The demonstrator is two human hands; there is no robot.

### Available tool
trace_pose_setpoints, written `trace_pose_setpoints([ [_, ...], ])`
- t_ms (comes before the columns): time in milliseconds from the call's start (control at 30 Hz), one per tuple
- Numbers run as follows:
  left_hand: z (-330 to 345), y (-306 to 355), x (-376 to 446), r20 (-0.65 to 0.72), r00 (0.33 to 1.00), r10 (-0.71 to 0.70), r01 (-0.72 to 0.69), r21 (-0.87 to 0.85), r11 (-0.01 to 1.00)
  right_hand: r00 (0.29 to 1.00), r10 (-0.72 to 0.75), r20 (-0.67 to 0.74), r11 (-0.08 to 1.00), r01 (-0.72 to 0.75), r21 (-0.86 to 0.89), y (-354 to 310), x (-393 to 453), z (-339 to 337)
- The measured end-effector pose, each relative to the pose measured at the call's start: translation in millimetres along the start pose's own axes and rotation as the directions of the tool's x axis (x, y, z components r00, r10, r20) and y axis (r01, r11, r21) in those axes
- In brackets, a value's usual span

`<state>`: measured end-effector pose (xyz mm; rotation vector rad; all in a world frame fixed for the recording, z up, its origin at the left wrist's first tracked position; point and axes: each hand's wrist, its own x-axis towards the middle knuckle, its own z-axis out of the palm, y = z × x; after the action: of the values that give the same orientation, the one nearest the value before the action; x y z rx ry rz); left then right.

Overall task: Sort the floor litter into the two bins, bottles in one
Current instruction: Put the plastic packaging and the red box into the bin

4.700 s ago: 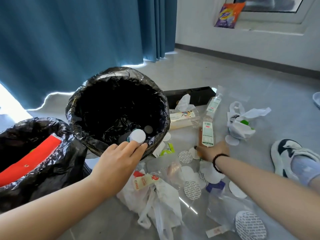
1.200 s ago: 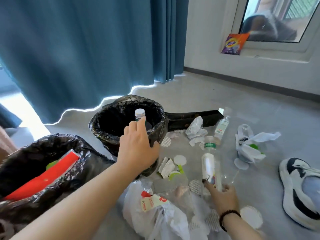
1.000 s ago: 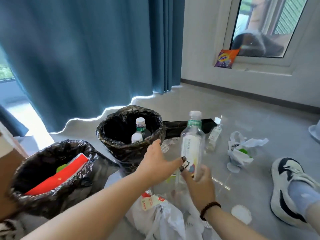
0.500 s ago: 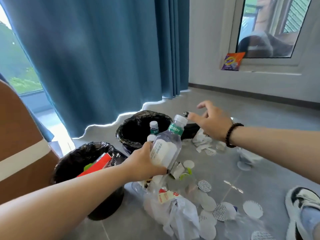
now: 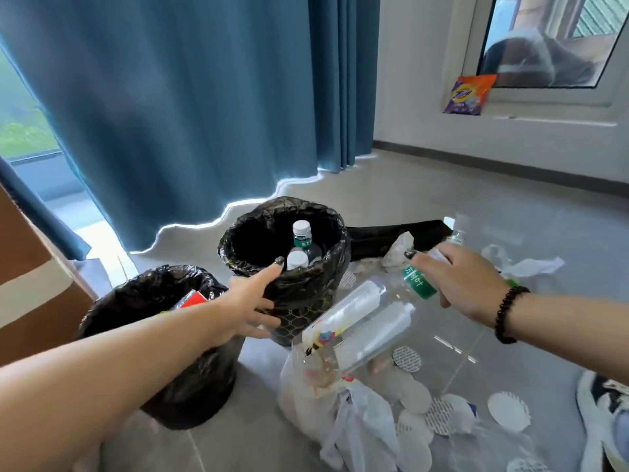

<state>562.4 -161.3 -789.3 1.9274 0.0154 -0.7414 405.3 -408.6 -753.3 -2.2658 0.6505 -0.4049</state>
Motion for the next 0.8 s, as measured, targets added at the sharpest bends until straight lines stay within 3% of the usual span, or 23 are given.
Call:
trace_pose_setpoints([
  [133,-23,16,27,-0.055,0.997,-0.052,0.041,-0.188,0.981,0.992,0.120,-0.026,0.953,-0.108,0.285,12,4,-13],
  [267,-6,21,43,-0.039,0.995,-0.095,0.084,-0.225,0.971,0.972,0.236,0.014,0.776,-0.197,0.599,12,4,-19],
  [367,12,11,58,-0.177,0.983,-0.049,0.009,-0.221,0.975,0.962,0.270,0.038,0.672,-0.216,0.708,10,2,-19],
  [467,18,2,67,-0.187,0.982,0.020,-0.060,-0.211,0.976,0.964,0.264,0.023,0.593,-0.181,0.784,6,3,-26],
  [567,20,-7,60,-0.184,0.982,-0.039,-0.017,-0.295,0.955,0.969,0.242,-0.040,0.531,-0.098,0.842,-1,9,-31],
  [633,25,-14,48,-0.193,0.980,-0.041,-0.008,-0.249,0.969,0.970,0.195,-0.142,0.583,0.002,0.812,-9,17,-27],
  [700,27,-20,37,-0.209,0.978,0.006,-0.048,-0.197,0.979,0.954,0.065,-0.291,0.745,0.147,0.651,-23,27,-15],
  [767,29,-26,29,-0.217,0.975,0.045,-0.079,-0.149,0.986,0.888,-0.243,-0.391,0.862,0.383,0.332,-39,34,-2],
  [800,31,-28,23,-0.212,0.974,0.073,-0.099,-0.110,0.989,0.825,-0.431,-0.365,0.836,0.517,0.183,-46,37,6],
])
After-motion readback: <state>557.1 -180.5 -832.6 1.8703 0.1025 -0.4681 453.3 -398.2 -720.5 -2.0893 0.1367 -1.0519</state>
